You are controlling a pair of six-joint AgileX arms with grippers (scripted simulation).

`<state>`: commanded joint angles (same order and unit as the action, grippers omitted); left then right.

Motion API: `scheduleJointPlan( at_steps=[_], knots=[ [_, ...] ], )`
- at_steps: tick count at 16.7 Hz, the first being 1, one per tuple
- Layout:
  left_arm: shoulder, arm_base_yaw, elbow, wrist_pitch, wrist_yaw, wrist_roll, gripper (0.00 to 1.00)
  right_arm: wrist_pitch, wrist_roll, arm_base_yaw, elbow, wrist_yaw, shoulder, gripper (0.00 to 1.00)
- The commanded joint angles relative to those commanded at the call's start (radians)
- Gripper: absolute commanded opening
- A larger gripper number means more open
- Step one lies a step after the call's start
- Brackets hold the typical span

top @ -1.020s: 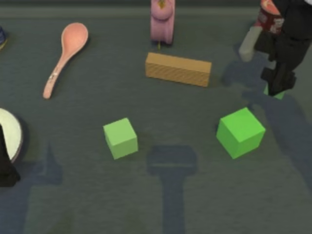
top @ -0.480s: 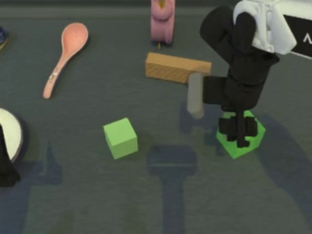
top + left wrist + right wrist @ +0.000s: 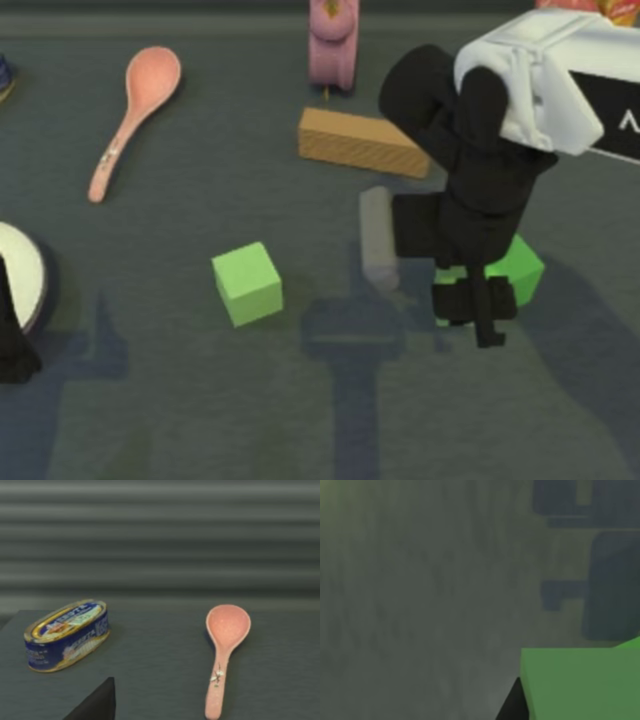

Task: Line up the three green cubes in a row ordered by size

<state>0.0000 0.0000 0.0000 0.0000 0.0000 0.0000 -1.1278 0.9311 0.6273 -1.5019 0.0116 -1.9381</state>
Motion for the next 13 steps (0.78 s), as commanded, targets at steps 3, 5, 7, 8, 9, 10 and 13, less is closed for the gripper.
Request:
scheduleJointPlan(
  at_steps=[3,5,7,8,9,10,13],
  knots=[
    [0.000,0.000,0.000,0.000,0.000,0.000,1.00,0.041,0.000,0.001,0.029,-0.001,-0.010,0.00],
    [0.000,0.000,0.000,0.000,0.000,0.000,1.00,0.110,-0.002,0.001,0.075,-0.001,-0.029,0.00],
    [0.000,0.000,0.000,0.000,0.000,0.000,1.00,0.189,-0.002,0.002,0.127,0.000,-0.052,0.00],
    [0.000,0.000,0.000,0.000,0.000,0.000,1.00,0.222,-0.001,0.003,0.149,0.000,-0.063,0.00],
    [0.000,0.000,0.000,0.000,0.000,0.000,1.00,0.245,-0.001,0.004,0.166,-0.001,-0.071,0.00],
    [0.000,0.000,0.000,0.000,0.000,0.000,1.00,0.258,0.000,0.005,0.177,-0.001,-0.076,0.00],
    [0.000,0.000,0.000,0.000,0.000,0.000,1.00,0.261,0.000,0.005,0.179,-0.001,-0.077,0.00]
  ],
)
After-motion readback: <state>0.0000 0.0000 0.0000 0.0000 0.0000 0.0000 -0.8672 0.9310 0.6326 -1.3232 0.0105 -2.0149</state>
